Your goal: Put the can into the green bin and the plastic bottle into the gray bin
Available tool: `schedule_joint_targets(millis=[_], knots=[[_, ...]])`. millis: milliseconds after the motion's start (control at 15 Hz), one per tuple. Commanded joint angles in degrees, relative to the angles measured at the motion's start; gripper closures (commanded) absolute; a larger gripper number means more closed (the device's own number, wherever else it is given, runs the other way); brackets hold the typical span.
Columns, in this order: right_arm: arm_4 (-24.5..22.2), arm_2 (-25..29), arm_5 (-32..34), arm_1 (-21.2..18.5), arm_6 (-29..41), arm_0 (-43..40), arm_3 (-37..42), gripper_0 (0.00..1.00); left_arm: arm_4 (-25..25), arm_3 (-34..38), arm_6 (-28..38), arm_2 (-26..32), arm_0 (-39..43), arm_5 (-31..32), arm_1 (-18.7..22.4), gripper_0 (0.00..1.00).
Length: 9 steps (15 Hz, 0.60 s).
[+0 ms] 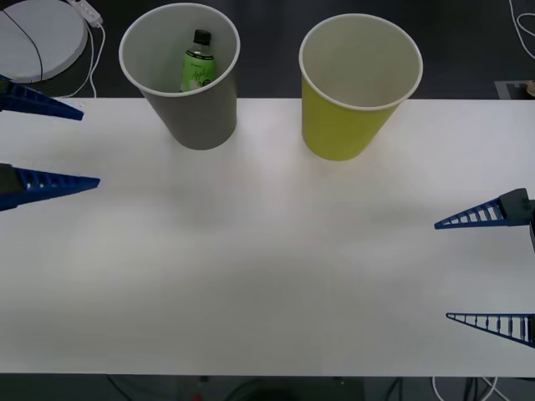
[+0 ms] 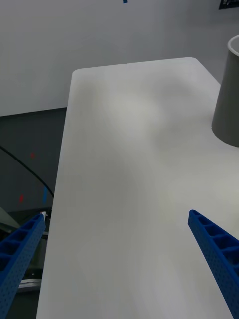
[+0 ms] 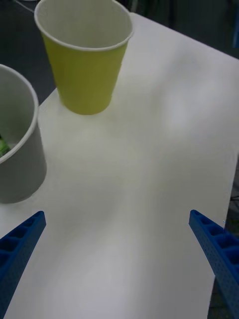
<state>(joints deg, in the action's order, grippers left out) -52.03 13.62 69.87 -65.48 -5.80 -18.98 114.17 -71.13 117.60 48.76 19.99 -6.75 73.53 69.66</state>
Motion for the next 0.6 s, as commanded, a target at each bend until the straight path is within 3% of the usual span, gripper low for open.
schedule_joint_targets(millis=[67,600], knots=[[0.0,0.0,0.0,0.0,0.0,0.0,0.0,0.0,4.9,1.4,-8.2,2.9,6.9,-0.1,-1.9,0.0],[0.0,0.0,0.0,0.0,0.0,0.0,0.0,0.0,9.1,-1.1,-31.4,4.2,16.9,-0.1,-3.3,0.0]])
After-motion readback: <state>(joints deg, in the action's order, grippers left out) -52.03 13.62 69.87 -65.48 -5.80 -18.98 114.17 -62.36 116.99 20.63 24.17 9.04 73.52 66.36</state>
